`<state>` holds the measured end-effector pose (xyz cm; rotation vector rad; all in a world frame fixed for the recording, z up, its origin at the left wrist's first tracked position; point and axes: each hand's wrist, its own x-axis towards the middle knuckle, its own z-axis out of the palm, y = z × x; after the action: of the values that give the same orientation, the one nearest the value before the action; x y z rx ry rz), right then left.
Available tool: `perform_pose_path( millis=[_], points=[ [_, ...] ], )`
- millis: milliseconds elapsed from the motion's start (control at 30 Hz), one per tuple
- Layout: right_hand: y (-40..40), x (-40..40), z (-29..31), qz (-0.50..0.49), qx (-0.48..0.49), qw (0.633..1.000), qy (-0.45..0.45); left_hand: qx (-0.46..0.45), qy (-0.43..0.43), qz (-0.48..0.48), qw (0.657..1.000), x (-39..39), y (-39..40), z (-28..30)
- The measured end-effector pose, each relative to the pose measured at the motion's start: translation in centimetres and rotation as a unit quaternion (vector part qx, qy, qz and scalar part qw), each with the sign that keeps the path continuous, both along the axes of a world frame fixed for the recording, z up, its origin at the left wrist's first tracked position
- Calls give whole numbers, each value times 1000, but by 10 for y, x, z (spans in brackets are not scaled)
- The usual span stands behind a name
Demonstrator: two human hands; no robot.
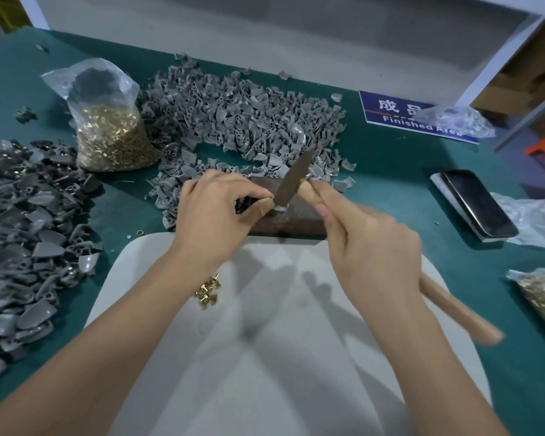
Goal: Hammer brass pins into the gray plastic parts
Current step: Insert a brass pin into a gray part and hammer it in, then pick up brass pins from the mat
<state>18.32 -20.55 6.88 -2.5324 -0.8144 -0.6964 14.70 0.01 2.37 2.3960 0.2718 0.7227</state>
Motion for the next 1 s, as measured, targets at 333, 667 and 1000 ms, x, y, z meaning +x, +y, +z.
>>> perform_pose_path(
  millis=[333,667,1000],
  points=[
    [-44,-12,-6,25,69,997,2,21,9,4,1000,-1,-2,2],
    [-64,-53,-37,79,32,992,95,-21,47,-35,998,-16,-13,24],
    [67,-74,8,301,219,896,240,-63,-72,33,995,-155,6,41]
  ],
)
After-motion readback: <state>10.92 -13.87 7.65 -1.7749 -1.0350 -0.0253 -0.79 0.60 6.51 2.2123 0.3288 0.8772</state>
